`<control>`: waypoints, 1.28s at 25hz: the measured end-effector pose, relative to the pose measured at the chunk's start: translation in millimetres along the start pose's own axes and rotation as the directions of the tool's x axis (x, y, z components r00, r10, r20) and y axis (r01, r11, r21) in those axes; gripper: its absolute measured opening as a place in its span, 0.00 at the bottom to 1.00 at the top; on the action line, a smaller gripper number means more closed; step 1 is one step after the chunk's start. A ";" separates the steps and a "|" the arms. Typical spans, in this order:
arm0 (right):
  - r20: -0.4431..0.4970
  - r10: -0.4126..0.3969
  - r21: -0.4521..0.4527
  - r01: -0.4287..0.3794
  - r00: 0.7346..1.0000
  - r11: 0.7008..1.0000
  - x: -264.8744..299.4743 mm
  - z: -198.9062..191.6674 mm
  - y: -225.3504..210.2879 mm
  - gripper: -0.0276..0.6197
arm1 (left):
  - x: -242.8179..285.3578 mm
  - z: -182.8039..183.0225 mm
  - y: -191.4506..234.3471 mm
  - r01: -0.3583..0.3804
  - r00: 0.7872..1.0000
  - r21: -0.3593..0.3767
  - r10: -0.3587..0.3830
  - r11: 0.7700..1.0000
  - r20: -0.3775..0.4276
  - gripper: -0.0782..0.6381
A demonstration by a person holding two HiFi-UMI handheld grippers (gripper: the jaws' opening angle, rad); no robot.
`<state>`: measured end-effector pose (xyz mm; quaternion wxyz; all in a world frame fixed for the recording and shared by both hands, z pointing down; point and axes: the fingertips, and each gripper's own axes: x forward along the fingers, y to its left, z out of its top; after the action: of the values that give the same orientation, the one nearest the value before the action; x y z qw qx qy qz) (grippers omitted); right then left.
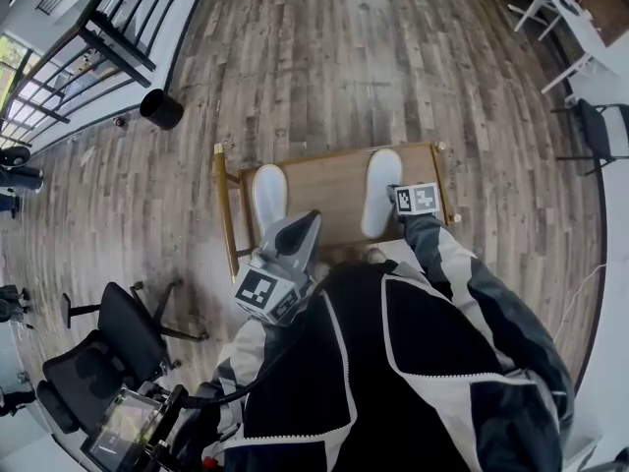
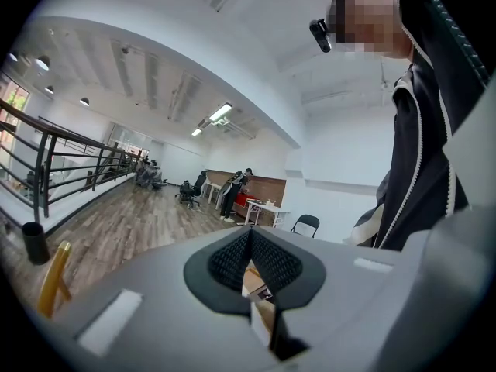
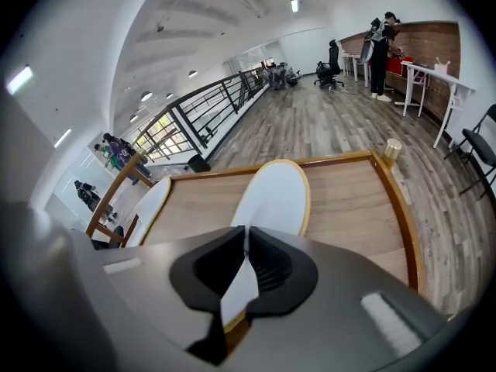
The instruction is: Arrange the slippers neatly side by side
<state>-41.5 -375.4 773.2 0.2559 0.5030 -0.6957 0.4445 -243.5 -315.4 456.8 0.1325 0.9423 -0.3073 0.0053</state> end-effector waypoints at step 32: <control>0.431 0.498 -0.471 -0.283 0.753 0.836 -214.4 73.9 208.5 0.08 | -11.5 -9.8 -7.7 0.036 0.999 0.010 -0.036 0.999 -0.005 0.13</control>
<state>-150.3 -318.2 490.7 0.0418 0.3880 -0.9014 0.1876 -247.6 -300.3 463.3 0.1283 0.9483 -0.2901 0.0067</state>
